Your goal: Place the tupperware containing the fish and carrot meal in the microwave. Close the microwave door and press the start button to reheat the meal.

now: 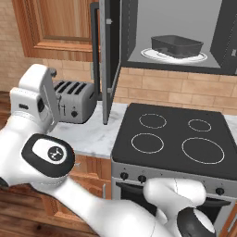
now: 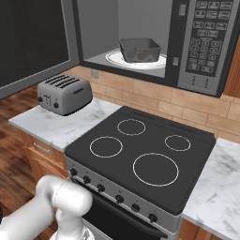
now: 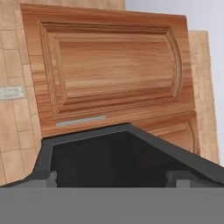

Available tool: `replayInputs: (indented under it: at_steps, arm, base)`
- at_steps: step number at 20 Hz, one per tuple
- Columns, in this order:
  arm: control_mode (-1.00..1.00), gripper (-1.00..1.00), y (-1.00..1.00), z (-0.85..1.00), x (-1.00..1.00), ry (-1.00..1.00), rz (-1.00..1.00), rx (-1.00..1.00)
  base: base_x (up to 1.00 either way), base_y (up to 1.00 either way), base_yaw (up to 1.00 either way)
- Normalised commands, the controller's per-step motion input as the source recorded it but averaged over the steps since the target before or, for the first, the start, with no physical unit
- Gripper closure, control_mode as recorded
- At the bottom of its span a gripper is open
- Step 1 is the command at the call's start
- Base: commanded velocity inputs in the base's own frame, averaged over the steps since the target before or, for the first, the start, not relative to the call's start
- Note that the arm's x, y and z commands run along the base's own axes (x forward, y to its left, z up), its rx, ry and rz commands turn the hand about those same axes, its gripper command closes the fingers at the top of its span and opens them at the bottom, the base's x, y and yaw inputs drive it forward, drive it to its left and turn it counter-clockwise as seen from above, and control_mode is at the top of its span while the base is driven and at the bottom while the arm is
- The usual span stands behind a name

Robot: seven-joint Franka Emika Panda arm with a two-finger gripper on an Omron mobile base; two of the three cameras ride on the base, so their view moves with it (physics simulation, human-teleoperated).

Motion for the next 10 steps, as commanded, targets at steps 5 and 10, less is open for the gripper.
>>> replayInputs:
  at_steps: [5,10]
  arm:
    - [-1.00,-1.00,0.00,-0.06,0.77,0.01,-0.17,0.00]
    - [-1.00,-1.00,-0.25,-0.02,0.42,0.00,-0.18,0.00]
  base:
    - [0.00,0.00,0.00]
    - [0.00,0.00,0.00]
